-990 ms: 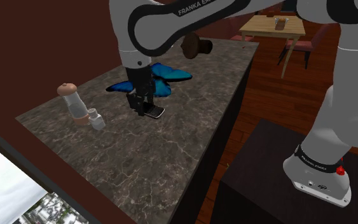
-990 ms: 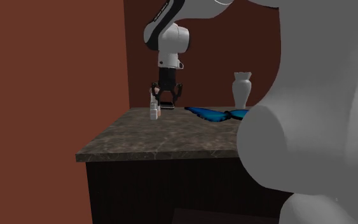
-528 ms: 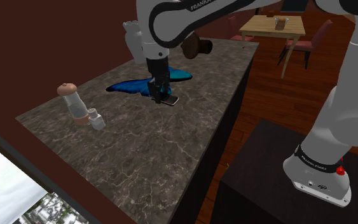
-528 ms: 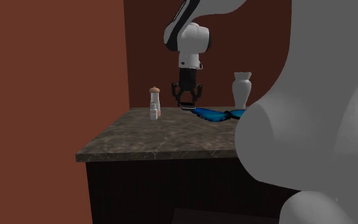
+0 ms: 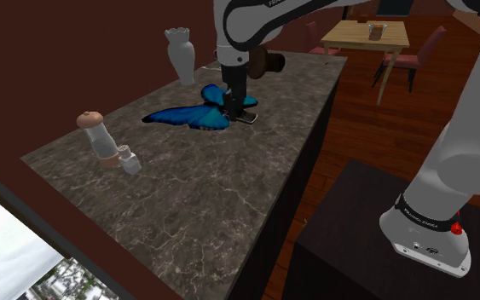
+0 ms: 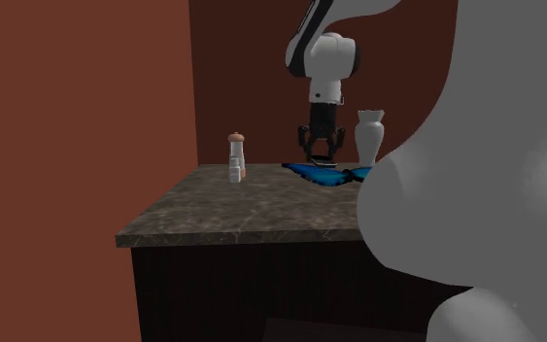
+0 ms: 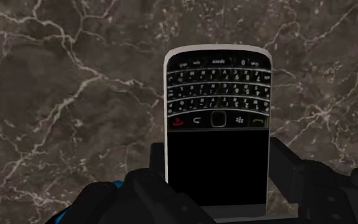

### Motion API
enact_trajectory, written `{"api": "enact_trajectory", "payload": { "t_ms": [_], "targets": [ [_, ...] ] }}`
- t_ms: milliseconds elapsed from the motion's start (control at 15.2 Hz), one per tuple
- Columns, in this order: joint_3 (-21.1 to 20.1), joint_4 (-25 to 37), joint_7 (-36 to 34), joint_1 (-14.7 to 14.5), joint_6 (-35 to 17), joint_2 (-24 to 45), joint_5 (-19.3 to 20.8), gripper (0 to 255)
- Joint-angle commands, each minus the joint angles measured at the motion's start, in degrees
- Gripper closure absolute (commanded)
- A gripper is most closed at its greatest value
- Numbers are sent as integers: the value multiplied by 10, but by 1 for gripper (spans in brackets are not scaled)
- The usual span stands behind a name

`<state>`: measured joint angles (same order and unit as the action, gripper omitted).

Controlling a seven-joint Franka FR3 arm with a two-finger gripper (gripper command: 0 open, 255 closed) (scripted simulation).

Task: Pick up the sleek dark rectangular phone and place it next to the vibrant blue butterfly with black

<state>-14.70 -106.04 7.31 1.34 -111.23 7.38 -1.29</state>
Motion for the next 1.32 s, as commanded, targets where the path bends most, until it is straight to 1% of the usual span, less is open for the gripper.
{"api": "enact_trajectory", "payload": {
  "t_ms": [0,462,858,1254],
  "targets": [
    [11,-12,28,15,-3,-9,-3,255],
    [52,-9,120,66,3,-8,-4,255],
    [88,22,199,111,15,15,-1,255],
    [88,-9,199,110,-28,27,0,255]
  ]
}}
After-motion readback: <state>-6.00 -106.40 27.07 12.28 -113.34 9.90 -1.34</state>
